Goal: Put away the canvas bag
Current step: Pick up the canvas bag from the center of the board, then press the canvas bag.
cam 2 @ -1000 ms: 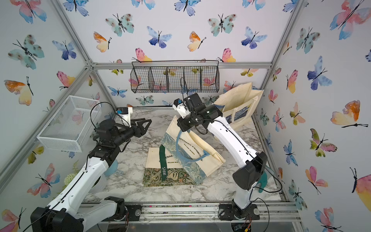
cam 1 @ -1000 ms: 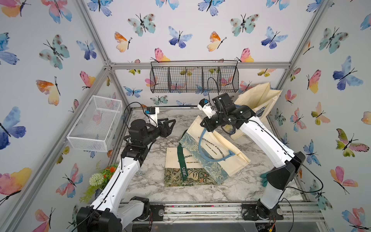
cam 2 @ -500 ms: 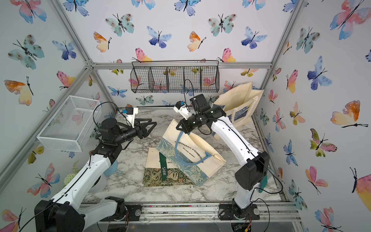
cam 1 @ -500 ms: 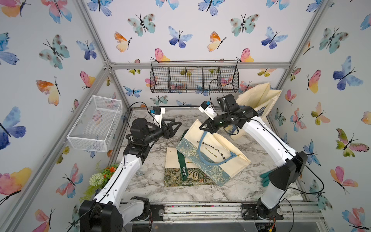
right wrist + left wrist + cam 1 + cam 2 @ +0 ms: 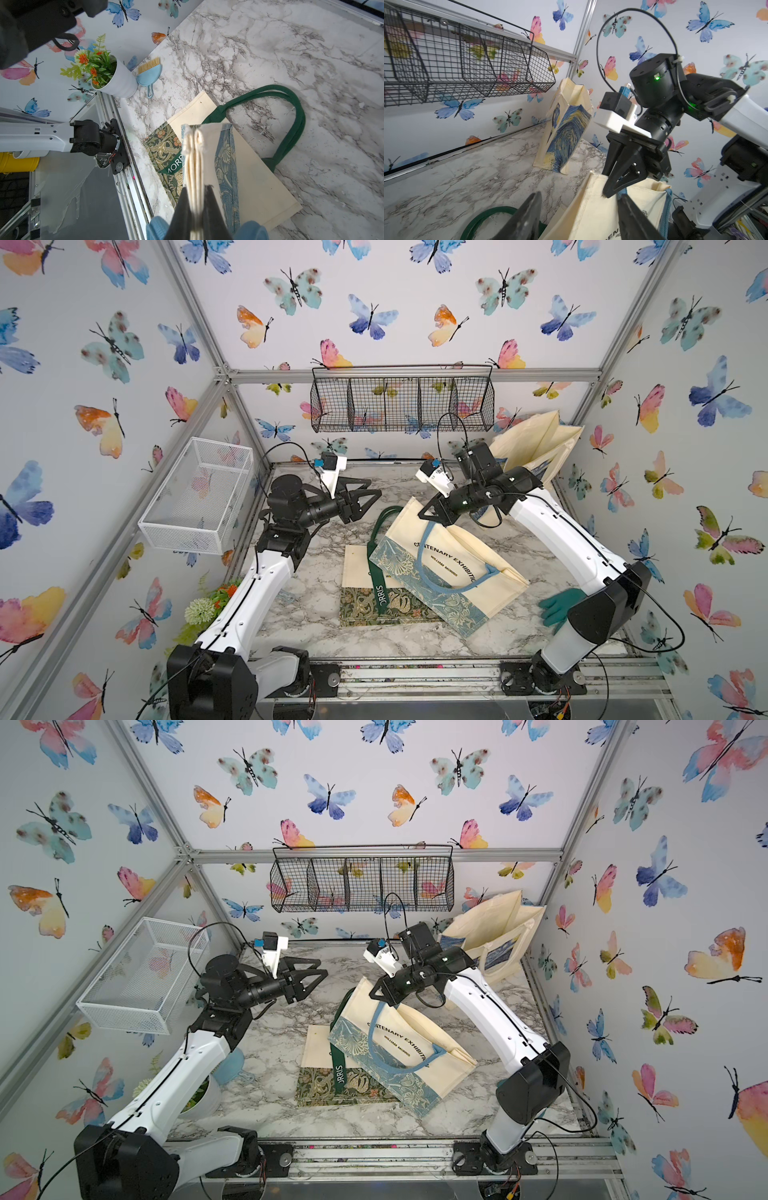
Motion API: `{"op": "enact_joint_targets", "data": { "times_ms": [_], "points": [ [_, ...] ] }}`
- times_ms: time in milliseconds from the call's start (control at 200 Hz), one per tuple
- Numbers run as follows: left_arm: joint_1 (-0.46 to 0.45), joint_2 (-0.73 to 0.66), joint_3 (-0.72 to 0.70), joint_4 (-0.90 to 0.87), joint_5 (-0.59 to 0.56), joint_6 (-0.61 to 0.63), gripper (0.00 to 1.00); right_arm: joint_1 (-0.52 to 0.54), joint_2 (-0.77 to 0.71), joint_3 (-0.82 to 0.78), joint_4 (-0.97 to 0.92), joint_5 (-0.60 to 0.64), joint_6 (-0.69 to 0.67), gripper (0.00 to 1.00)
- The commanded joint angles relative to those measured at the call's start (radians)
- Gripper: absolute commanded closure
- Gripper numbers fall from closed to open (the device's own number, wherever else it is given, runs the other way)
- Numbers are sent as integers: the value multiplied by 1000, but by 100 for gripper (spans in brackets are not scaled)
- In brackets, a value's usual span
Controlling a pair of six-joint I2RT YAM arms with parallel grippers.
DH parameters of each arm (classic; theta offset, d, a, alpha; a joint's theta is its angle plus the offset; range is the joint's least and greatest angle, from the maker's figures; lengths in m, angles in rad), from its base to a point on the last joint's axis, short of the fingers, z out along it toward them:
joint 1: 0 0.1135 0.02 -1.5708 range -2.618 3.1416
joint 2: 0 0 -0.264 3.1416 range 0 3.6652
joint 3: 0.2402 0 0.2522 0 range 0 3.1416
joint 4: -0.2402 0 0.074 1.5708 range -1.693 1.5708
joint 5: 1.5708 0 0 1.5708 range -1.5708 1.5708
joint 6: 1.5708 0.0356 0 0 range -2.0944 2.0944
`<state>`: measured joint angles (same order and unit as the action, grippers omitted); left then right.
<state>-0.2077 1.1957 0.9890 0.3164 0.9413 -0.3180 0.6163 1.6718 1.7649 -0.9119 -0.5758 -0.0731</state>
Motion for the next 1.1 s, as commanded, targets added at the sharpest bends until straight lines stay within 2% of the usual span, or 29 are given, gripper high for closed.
{"op": "enact_joint_targets", "data": {
  "times_ms": [0,160,345,425,521,576,801,936,1091],
  "points": [
    [-1,18,-7,162,195,-67,38,0,-24,-23,-27,-121,-23,98],
    [-9,-9,-64,310,298,-85,38,0,-79,-111,16,-304,-31,98],
    [-61,-1,-46,303,400,-61,39,0,-92,-151,41,-476,-42,98],
    [-106,18,-11,196,438,26,40,0,-92,-130,42,-520,-45,98],
    [-146,45,68,-68,446,245,40,0,-99,-109,45,-547,-37,98],
    [-158,59,93,-169,436,318,40,1,-104,-108,50,-562,-36,98],
    [-160,65,89,-215,393,348,40,2,-127,-109,54,-580,-24,98],
    [-160,64,76,-236,297,356,38,18,-137,-124,64,-621,-19,98],
    [-160,94,82,-242,323,349,38,25,-135,-102,51,-574,-27,98]
  ]
}}
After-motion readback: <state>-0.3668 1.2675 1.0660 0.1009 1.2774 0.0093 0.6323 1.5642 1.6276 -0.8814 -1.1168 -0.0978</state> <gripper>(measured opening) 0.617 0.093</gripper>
